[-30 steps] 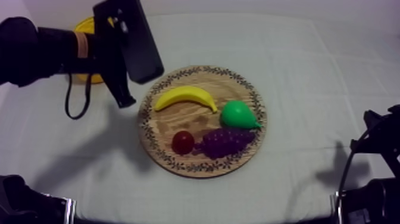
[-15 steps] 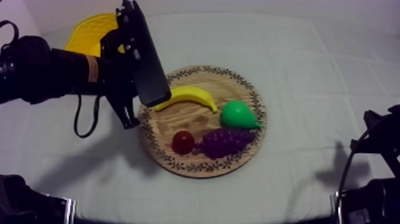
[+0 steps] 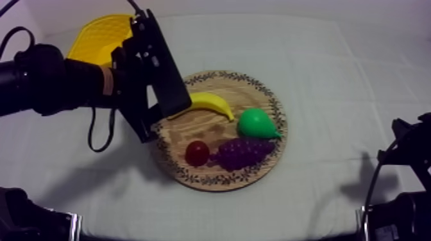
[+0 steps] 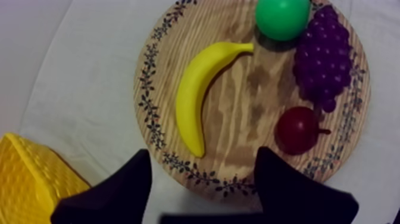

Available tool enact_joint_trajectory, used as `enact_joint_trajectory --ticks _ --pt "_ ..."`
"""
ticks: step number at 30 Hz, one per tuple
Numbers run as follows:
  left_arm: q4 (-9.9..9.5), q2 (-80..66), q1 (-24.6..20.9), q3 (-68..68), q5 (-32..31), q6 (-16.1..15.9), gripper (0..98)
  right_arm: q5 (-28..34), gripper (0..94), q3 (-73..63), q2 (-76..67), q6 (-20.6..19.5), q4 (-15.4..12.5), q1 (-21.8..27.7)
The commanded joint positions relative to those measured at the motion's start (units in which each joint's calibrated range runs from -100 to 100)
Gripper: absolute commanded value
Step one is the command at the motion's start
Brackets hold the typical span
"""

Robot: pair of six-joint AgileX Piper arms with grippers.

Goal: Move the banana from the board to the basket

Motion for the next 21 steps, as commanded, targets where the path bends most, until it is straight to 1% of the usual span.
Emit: enact_joint_trajectory --ticks 1,5,9,14,21 --pt "0.09 1.71 -0.24 -0.76 0.04 -0.23 65.5 0.01 0.4 0.05 -0.05 0.01 0.01 0.03" --pt "0.44 6.09 -0.95 -3.44 0.24 -0.78 65.4 0.01 0.4 0.05 -0.05 0.01 0.01 0.03" --pt "1.21 11.63 -1.74 -7.98 2.36 -1.88 64.2 0.01 0.4 0.05 -0.05 0.01 0.01 0.03" --pt "3.14 20.10 -3.08 -16.40 7.61 -4.87 62.4 0.01 0.4 0.05 -0.05 0.01 0.01 0.03" --pt "4.27 31.41 -3.51 -26.79 13.12 -7.54 61.5 0.01 0.4 0.05 -0.05 0.01 0.01 0.03"
